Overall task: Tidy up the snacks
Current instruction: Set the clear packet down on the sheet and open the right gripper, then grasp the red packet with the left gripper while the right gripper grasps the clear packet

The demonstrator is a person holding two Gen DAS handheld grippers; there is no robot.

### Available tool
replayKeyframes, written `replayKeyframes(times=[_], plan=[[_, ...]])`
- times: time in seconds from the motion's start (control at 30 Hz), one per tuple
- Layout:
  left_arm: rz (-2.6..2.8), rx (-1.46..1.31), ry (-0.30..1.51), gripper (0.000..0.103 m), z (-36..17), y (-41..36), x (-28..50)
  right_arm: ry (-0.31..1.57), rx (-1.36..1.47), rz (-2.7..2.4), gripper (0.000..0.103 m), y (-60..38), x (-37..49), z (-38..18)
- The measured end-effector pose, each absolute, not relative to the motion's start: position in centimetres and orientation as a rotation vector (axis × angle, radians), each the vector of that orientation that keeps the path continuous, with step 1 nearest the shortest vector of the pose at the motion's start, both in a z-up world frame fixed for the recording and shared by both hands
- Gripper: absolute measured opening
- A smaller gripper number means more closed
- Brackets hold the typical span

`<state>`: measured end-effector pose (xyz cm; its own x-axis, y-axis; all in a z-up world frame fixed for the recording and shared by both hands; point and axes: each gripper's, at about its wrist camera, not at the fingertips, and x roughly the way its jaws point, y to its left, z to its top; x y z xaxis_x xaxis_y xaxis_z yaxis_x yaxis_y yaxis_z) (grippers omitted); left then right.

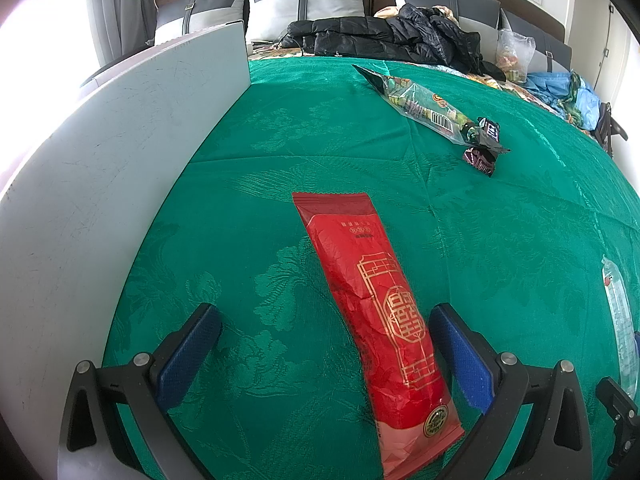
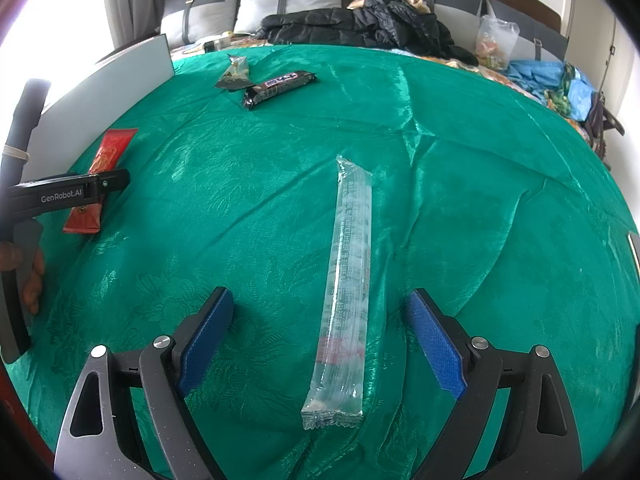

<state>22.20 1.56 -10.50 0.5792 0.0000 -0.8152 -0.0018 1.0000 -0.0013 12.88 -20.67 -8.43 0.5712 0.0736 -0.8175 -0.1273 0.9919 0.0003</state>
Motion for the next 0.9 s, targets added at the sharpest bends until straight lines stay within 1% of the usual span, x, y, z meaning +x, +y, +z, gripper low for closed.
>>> replayKeyframes(times=[0.17,0.33,0.4,0.43,0.47,0.5,0.53,0.57,0.63,0.7,0.73,0.77,0.8,0.83,0.87,0.9], plan=[[-0.003,-0.002,0.956,0.103,-10.5,1.6,22.2,0.956,-0.06,0.119,0.091,-20.7,12.8,-8.4],[-0.057,0.028,1.09,0.103,-10.1,1.5,23.1,0.954,-0.058,0.123,0.091,-20.3,13.2,-8.8],[-0.06,0.032,1.114,0.099,-10.0,1.2,23.0,0.955,-0.058,0.122,0.091,-20.3,13.1,-8.8],[-0.065,0.034,1.112,0.091,-9.8,1.0,23.0,0.955,-0.058,0.123,0.091,-20.4,13.1,-8.8],[-0.075,0.039,1.105,0.074,-9.5,0.8,22.8,0.956,-0.059,0.123,0.091,-20.4,13.1,-8.8],[-0.091,0.047,1.094,0.062,-9.1,0.4,22.7,0.971,-0.062,0.126,0.091,-20.4,13.2,-8.8],[-0.113,0.058,1.09,0.035,-8.8,-0.1,22.5,1.0,-0.058,0.125,0.091,-20.1,13.5,-8.7],[-0.131,0.065,1.095,0.017,-8.6,-0.4,22.5,1.042,-0.038,0.118,0.089,-20.3,14.0,-8.4],[-0.171,0.039,1.103,0.016,-8.2,-0.7,22.1,1.08,0.053,0.134,0.089,-20.9,15.0,-7.5],[-0.202,0.001,1.095,0.015,-7.5,-0.4,21.2,1.093,0.104,0.139,0.086,-21.4,15.8,-7.1],[-0.217,-0.013,1.088,0.015,-7.0,-0.3,20.7,1.112,0.126,0.142,0.084,-21.6,16.4,-7.2],[-0.232,-0.03,1.082,0.015,-6.5,-0.1,20.1,1.132,0.147,0.144,0.055,-21.8,16.8,-7.5],[-0.248,-0.05,1.075,0.015,-5.9,0.3,19.5,1.142,0.136,0.114,0.019,-22.0,17.0,-7.5],[-0.267,-0.075,1.063,0.015,-5.0,0.7,18.6,1.141,0.12,0.087,0.023,-22.1,17.0,-7.3],[-0.282,-0.097,1.049,0.015,-4.0,1.2,17.9,1.161,0.192,0.115,0.019,-22.7,17.0,-7.3],[-0.299,-0.121,1.027,0.015,-2.9,1.8,16.9,1.17,0.243,0.127,0.019,-23.0,16.8,-7.2]])
